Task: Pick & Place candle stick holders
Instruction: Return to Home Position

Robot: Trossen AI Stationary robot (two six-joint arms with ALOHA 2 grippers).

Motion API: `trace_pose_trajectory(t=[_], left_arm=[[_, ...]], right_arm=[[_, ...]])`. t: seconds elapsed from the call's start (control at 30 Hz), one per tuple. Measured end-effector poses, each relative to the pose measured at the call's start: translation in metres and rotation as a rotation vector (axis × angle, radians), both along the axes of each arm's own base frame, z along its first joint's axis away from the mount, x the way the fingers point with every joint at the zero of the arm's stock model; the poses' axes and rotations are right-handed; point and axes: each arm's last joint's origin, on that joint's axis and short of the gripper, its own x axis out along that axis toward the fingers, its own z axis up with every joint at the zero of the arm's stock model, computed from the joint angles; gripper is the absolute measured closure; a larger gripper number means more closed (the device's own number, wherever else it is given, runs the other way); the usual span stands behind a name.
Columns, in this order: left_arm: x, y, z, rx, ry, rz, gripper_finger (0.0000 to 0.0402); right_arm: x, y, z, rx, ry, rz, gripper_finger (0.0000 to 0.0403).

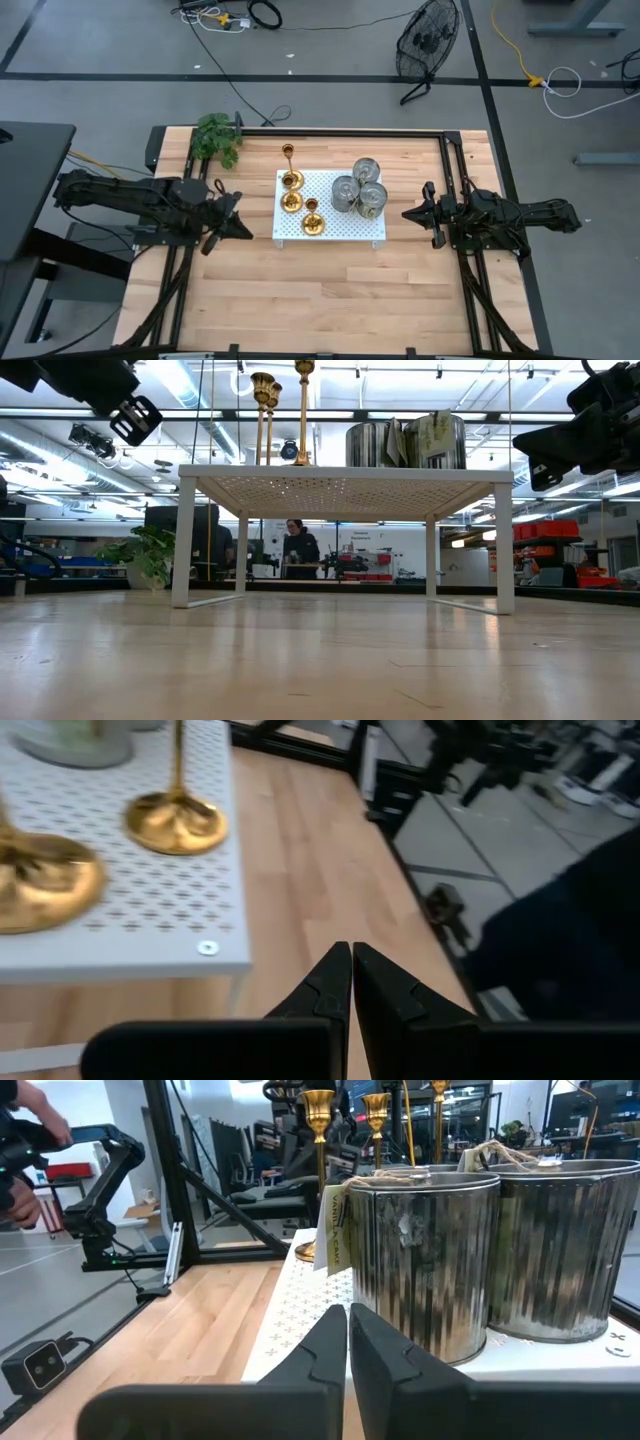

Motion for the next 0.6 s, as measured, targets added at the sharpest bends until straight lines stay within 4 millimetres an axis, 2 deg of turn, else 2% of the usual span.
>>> trace_pose_trajectory(t=[0.27, 0.6], left_arm=[[0.0, -0.009, 0.002, 0.024, -0.037, -0.087, 0.0383], [0.016, -0.028, 0.002, 0.07, -0.093, -0.124, 0.0383]], right_arm=[[0.0, 0.0, 0.0, 0.0, 0.0, 0.0, 0.0382], [0.0, 0.0, 0.0, 0.0, 0.0, 0.0, 0.0382]])
